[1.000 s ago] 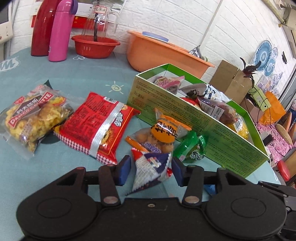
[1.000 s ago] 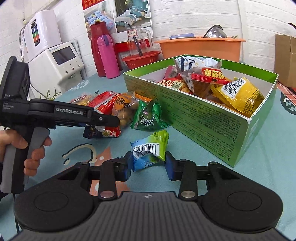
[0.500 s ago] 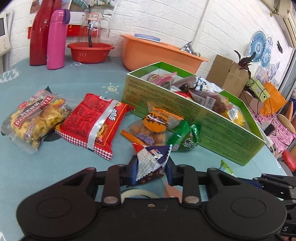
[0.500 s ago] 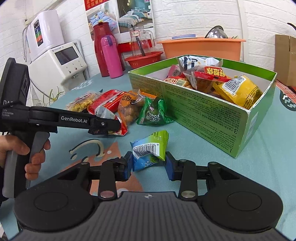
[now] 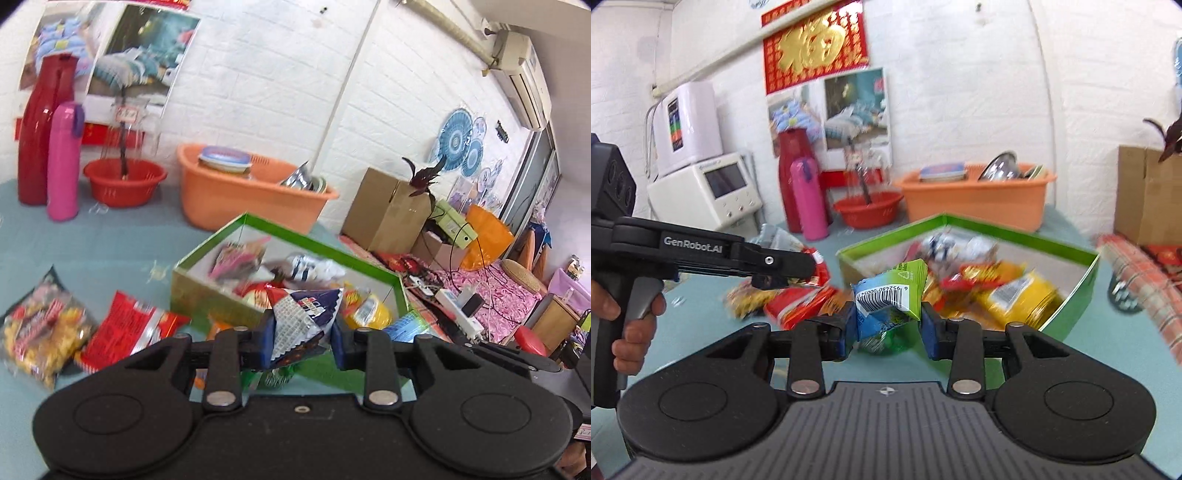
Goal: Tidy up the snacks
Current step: 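Carry both packets into the green box and open both tools, then move both tools back toward the red chip bag on the table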
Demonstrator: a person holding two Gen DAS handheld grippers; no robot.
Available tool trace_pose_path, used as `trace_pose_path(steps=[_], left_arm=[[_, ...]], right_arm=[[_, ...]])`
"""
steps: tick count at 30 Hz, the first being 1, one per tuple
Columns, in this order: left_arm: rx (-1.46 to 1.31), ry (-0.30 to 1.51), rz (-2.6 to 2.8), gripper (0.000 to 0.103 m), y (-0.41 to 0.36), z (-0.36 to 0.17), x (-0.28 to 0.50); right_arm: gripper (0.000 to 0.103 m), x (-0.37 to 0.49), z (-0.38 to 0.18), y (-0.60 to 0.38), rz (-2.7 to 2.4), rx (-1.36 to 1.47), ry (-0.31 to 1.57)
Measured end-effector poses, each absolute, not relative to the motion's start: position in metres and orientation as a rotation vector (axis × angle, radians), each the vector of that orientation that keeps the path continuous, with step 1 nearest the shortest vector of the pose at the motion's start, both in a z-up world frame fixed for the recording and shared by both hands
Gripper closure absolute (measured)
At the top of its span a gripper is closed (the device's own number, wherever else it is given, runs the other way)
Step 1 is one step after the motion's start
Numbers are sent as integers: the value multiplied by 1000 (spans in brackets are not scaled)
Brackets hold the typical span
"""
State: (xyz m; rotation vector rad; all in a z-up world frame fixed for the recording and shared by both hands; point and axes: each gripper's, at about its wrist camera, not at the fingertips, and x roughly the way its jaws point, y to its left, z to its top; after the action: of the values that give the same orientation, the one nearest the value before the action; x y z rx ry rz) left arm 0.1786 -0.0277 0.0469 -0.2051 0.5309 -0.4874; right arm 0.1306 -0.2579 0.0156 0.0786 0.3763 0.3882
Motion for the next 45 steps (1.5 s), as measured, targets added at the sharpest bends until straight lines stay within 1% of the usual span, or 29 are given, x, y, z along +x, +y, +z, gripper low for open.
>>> trace_pose_path(steps=[4, 8, 20, 21, 22, 23, 24, 32, 37, 45], left_arm=[[-200, 515, -476, 20, -36, 55, 199], [-201, 535, -456, 20, -42, 52, 225], [-220, 589, -426, 18, -49, 28, 285], [-218, 589, -424, 17, -49, 26, 289], [-214, 586, -417, 11, -49, 23, 291], [-213, 587, -415, 0, -49, 20, 294], [-216, 591, -406, 0, -48, 17, 295], [-230, 595, -372, 0, -38, 8, 290], [-238, 586, -378, 0, -32, 21, 271], [-246, 585, -364, 0, -13, 47, 223]], right_arm=[[39, 141, 27, -276, 314, 84, 330], [39, 156, 30, -292, 241, 109, 310], [38, 214, 7, -312, 146, 135, 338], [32, 219, 4, -312, 144, 137, 338], [27, 224, 1, -312, 144, 135, 342], [15, 228, -2, -311, 135, 130, 344], [0, 231, -6, -310, 125, 122, 347], [0, 230, -17, -309, 80, 104, 371], [0, 218, -5, -305, 90, 130, 369], [0, 177, 25, -285, 148, 98, 300]])
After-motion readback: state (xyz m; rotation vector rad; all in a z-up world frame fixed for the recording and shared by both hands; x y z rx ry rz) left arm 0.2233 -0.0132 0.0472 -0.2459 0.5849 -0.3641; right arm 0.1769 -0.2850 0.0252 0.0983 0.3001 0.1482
